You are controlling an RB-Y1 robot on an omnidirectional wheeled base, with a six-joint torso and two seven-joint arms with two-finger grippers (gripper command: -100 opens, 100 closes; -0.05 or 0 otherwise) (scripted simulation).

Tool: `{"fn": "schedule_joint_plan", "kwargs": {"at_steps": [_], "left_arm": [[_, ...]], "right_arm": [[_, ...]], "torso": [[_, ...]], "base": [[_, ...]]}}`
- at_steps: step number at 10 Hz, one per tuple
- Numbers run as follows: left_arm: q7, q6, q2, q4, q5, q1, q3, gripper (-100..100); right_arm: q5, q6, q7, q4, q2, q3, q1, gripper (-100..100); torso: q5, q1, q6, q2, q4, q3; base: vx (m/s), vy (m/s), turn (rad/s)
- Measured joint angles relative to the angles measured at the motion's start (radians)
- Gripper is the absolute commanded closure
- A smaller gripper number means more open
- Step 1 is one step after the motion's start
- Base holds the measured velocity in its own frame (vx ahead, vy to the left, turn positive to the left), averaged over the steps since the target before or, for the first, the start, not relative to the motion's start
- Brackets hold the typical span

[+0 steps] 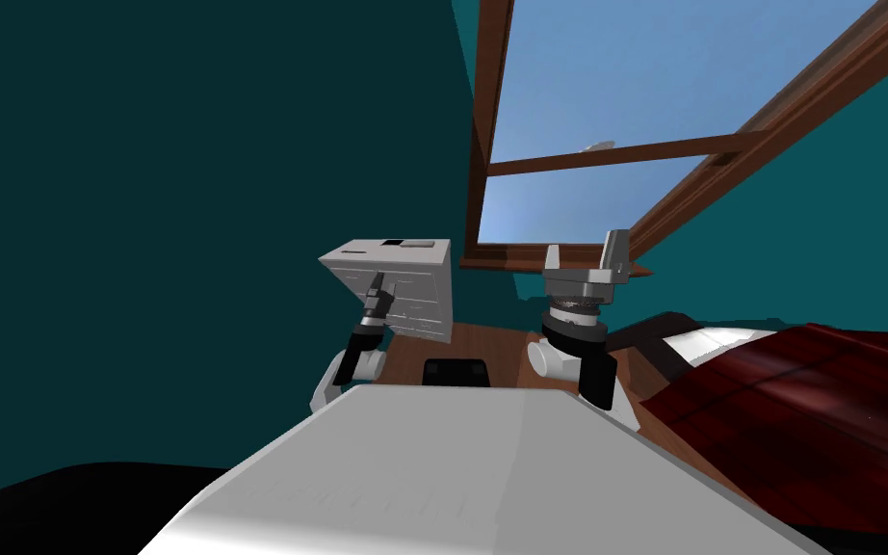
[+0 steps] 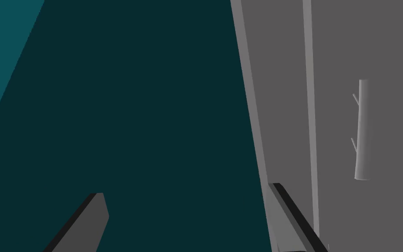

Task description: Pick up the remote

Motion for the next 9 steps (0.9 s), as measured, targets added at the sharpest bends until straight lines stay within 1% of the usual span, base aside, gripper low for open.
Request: {"fn": "schedule_joint_plan", "kwargs": {"at_steps": [2,4,6,7,9], "left_arm": [[-0.002,0.058,0.058,0.009,0.018,-0.006,-0.004,-100],[-0.005,0.101,0.111,0.039,0.036,-0.02,-0.008,-100],[-0.012,0.161,0.161,0.053,0.055,-0.037,-0.014,-100],[-0.009,0.188,0.193,0.067,0.068,-0.044,-0.009,-100],[-0.015,0.235,0.248,0.098,0.093,-0.058,-0.012,-100]], "right_arm": [[0.0,0.0,0.0,0.0,0.0,0.0,0.0,0],[0.0,0.0,0.0,0.0,0.0,0.0,0.0,0],[0.0,0.0,0.0,0.0,0.0,0.0,0.0,0],[0.0,0.0,0.0,0.0,0.0,0.0,0.0,0],[0.0,0.0,0.0,0.0,0.0,0.0,0.0,0]], "torso": [[0.0,0.002,0.0,-0.002,0.0,-0.001],[0.0,0.002,0.0,-0.003,-0.001,-0.002],[0.0,0.0,0.0,-0.005,-0.001,-0.003],[0.0,0.001,0.0,-0.005,-0.001,-0.003],[0.0,0.001,0.0,-0.006,-0.001,-0.003]], "base": [[-0.089,0.003,-0.003],[-0.085,0.003,-0.011],[-0.07,-0.014,-0.02],[-0.077,-0.01,-0.037],[-0.04,0.002,-0.008]]}}
